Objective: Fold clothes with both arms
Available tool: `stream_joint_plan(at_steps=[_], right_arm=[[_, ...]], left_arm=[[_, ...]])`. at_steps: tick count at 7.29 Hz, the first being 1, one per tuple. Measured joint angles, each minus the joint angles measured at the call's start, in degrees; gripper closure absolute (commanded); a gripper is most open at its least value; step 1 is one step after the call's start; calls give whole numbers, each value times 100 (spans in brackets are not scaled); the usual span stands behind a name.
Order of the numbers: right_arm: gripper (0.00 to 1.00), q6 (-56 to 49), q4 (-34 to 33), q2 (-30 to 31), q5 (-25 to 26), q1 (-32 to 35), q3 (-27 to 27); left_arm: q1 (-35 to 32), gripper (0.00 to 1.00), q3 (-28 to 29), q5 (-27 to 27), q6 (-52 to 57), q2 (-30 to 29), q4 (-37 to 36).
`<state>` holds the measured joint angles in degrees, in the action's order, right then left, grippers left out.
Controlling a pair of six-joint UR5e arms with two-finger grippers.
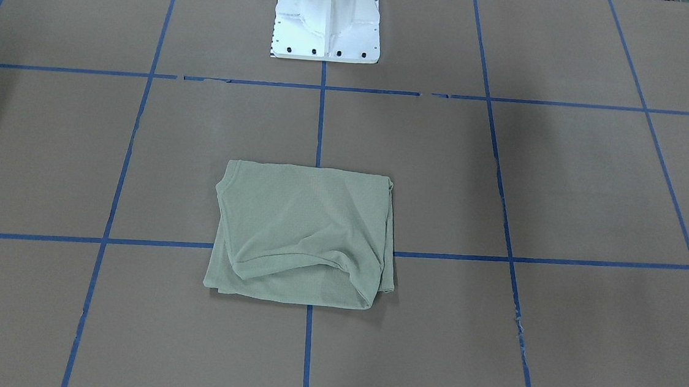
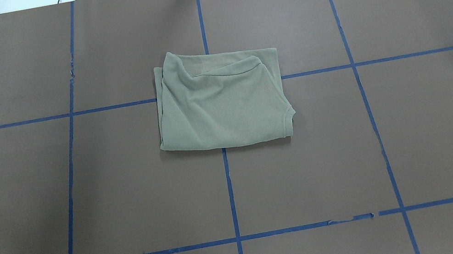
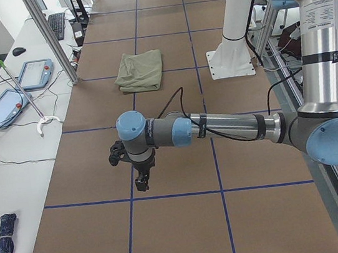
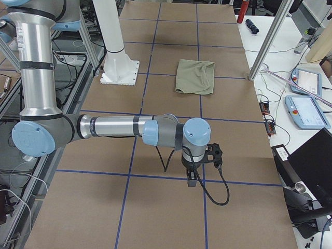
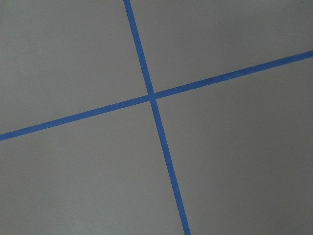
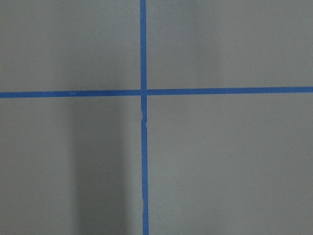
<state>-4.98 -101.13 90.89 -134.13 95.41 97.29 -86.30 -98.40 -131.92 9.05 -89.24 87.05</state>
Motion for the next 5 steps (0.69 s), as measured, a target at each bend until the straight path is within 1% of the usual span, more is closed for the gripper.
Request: stream_joint_plan(at_steps=[2, 5], right_arm=[[0, 72, -10, 175, 18, -103, 31], [0, 309, 2, 246, 71, -294, 20]], left_arm=[[5, 0, -6, 14, 0, -4, 2], [0, 0, -15, 23, 0, 6, 10]])
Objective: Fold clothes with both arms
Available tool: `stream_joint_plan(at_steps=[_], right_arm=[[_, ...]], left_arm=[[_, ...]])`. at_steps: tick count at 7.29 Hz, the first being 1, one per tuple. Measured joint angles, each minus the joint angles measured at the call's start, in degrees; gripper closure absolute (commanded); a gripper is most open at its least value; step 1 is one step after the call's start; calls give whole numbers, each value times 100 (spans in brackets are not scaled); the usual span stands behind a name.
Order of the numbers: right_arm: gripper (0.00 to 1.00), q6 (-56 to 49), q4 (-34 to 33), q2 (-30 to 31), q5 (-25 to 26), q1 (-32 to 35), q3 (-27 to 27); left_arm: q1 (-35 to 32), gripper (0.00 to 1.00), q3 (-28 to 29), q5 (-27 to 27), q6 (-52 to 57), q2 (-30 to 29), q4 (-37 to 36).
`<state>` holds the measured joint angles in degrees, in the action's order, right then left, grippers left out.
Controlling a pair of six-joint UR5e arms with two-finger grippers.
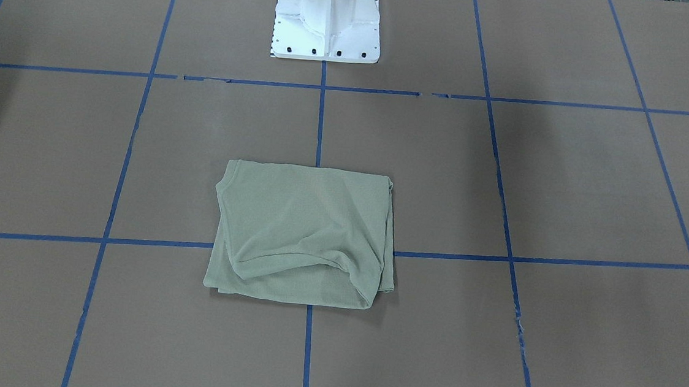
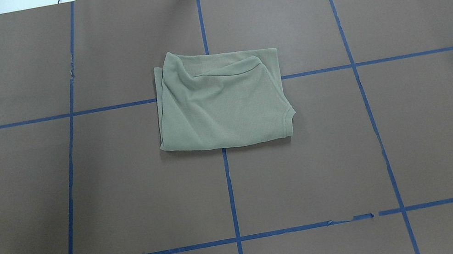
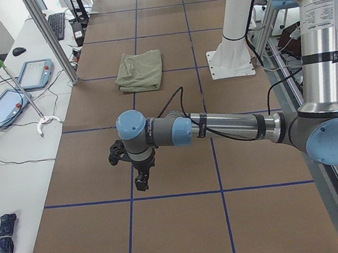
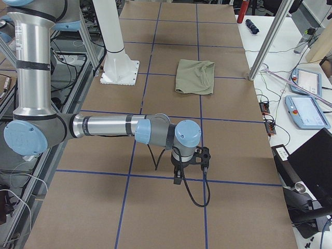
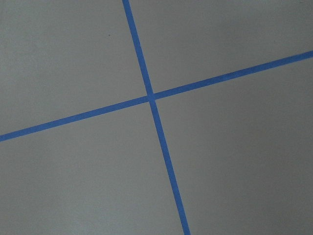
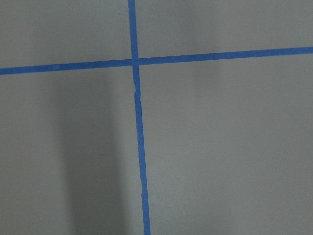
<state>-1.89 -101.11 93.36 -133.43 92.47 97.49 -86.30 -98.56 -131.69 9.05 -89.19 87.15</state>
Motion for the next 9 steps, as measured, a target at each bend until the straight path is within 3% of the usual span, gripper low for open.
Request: stream_joint_plan(at_steps=[9], right_arm=[[0, 59, 4, -42, 8, -28, 49]], left_arm=[[-1, 0, -36, -46, -805, 13, 10]])
